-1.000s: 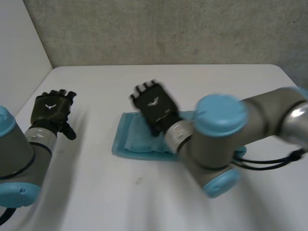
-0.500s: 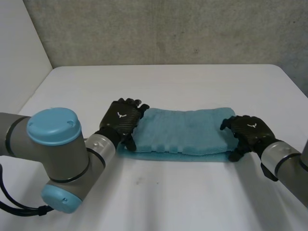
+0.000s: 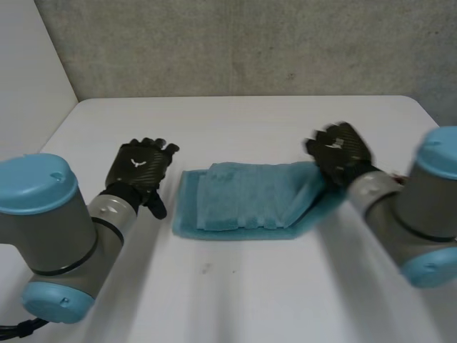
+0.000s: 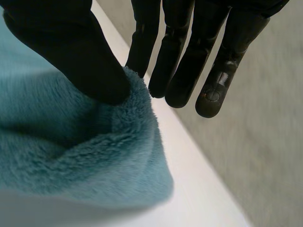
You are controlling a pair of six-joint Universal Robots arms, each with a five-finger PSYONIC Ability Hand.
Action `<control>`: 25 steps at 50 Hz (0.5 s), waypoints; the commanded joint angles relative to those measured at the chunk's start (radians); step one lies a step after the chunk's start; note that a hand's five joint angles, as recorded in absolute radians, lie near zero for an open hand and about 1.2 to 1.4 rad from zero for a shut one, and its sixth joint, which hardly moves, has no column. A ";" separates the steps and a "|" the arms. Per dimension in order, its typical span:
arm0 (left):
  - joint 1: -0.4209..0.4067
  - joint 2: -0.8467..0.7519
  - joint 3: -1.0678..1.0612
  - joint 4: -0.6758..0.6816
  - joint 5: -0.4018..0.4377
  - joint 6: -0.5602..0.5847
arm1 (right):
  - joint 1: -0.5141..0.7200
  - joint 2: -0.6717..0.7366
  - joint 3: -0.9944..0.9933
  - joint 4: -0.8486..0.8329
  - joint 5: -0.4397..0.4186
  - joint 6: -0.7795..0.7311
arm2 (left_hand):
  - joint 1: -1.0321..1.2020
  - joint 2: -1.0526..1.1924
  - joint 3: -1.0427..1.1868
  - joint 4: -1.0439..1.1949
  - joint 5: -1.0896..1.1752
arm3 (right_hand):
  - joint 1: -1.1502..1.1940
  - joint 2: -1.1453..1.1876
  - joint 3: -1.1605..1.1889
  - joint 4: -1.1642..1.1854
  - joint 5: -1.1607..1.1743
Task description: Fold the laundry
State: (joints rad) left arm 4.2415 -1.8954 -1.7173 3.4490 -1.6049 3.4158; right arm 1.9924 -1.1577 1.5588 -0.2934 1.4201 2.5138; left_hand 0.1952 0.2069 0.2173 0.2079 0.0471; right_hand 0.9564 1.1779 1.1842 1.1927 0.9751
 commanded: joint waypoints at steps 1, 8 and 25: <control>0.060 0.064 -0.028 -0.002 -0.001 -0.001 | 0.330 0.176 -0.281 0.056 0.017 -0.016 | -0.002 -0.014 -0.024 -0.015 -0.029 | 0.440 0.218 0.212 0.204 0.247; 0.084 0.093 -0.059 -0.002 0.000 -0.003 | 0.543 0.375 -0.391 0.089 -0.062 -0.018 | -0.002 -0.014 -0.024 -0.015 -0.029 | 0.440 0.218 0.212 0.204 0.247; 0.071 0.061 0.054 0.006 0.011 -0.030 | 0.413 0.161 -0.326 0.089 0.135 0.252 | -0.008 -0.020 -0.030 -0.021 -0.035 | -0.782 -1.003 -1.010 -1.018 -0.975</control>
State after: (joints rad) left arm 4.3317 -1.8080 -1.7507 3.4522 -1.5955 3.4114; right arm 2.5061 -0.8305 1.1576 -0.2020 1.4881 2.5777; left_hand 0.1952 0.2069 0.2173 0.2078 0.0470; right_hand 0.2806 0.4012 0.2474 0.2504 0.0888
